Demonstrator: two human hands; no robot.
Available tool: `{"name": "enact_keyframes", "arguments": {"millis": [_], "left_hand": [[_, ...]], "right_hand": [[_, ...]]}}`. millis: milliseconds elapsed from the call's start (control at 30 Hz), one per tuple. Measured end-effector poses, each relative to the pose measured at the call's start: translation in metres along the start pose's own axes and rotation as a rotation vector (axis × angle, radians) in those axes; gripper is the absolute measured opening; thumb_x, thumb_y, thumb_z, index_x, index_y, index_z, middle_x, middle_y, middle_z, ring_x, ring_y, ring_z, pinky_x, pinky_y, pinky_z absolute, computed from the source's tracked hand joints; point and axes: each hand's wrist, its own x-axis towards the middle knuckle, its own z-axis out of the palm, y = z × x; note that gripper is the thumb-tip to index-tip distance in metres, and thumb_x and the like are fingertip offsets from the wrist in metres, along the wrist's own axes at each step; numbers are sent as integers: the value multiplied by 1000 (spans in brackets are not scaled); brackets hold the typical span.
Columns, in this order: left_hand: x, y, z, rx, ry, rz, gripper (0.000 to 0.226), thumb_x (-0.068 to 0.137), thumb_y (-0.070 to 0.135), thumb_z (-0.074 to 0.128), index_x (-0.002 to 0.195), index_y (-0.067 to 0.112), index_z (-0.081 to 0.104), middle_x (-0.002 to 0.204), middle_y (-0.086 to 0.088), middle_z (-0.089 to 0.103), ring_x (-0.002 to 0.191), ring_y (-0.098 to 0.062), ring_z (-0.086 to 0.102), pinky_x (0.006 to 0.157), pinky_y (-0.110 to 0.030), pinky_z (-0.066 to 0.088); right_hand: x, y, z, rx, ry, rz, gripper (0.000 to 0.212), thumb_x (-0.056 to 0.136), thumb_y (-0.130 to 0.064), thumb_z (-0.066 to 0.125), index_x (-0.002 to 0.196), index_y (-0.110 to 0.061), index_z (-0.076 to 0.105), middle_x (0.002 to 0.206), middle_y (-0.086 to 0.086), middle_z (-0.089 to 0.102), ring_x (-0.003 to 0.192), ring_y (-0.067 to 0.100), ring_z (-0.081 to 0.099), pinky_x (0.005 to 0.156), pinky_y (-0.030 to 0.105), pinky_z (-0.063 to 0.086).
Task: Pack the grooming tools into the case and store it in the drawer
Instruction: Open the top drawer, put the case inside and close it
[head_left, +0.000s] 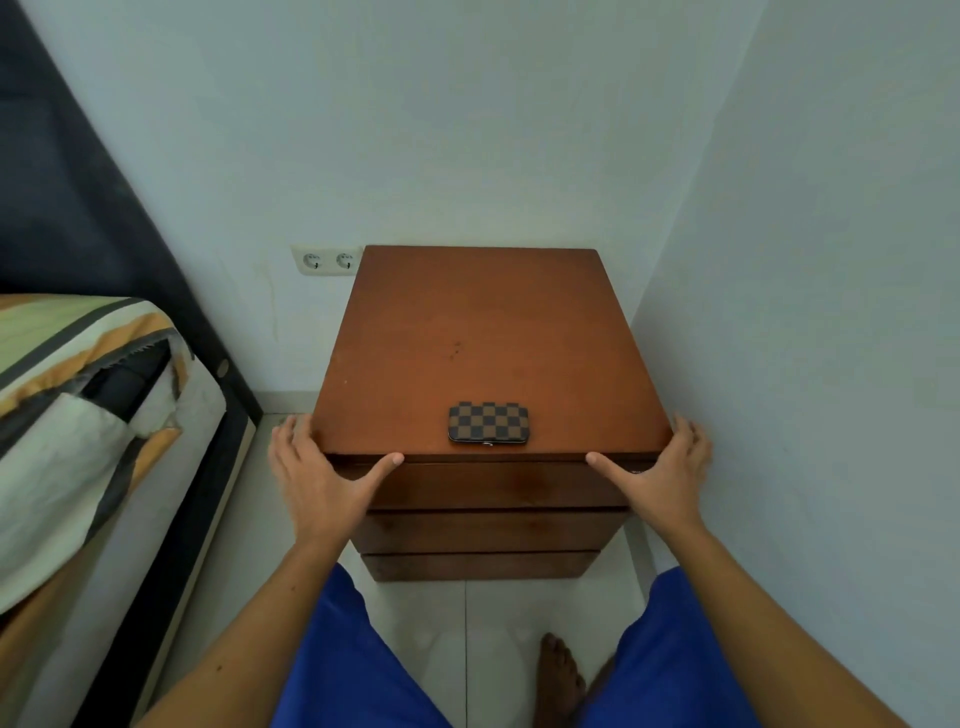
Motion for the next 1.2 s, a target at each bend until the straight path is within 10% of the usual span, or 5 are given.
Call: {"name": "enact_keyframes", "arguments": {"millis": [300, 567, 1200], "left_hand": [[-14, -14, 0, -493, -144, -281, 93, 82, 60, 83, 153, 20, 38, 145, -2, 58, 134, -24, 57, 114, -49, 48], [-30, -13, -4, -429, -108, -303, 67, 103, 36, 66, 156, 12, 34, 147, -11, 55, 136, -30, 55, 114, -47, 47], [-120, -27, -46, -357, -54, -291, 65, 105, 34, 63, 156, 10, 31, 147, -18, 54, 134, -36, 56, 108, -47, 51]], "right_hand": [[-11, 16, 7, 398, -95, 138, 119, 64, -68, 88, 155, -16, 32, 155, 3, 48, 143, 25, 47, 120, 50, 39], [-25, 17, 7, 439, -51, 208, 130, 56, -87, 77, 157, -20, 30, 156, 2, 48, 144, 27, 47, 118, 54, 41], [-123, 38, -24, 340, -50, 205, 103, 85, -56, 78, 159, -11, 22, 155, 11, 45, 143, 32, 46, 114, 43, 43]]}}
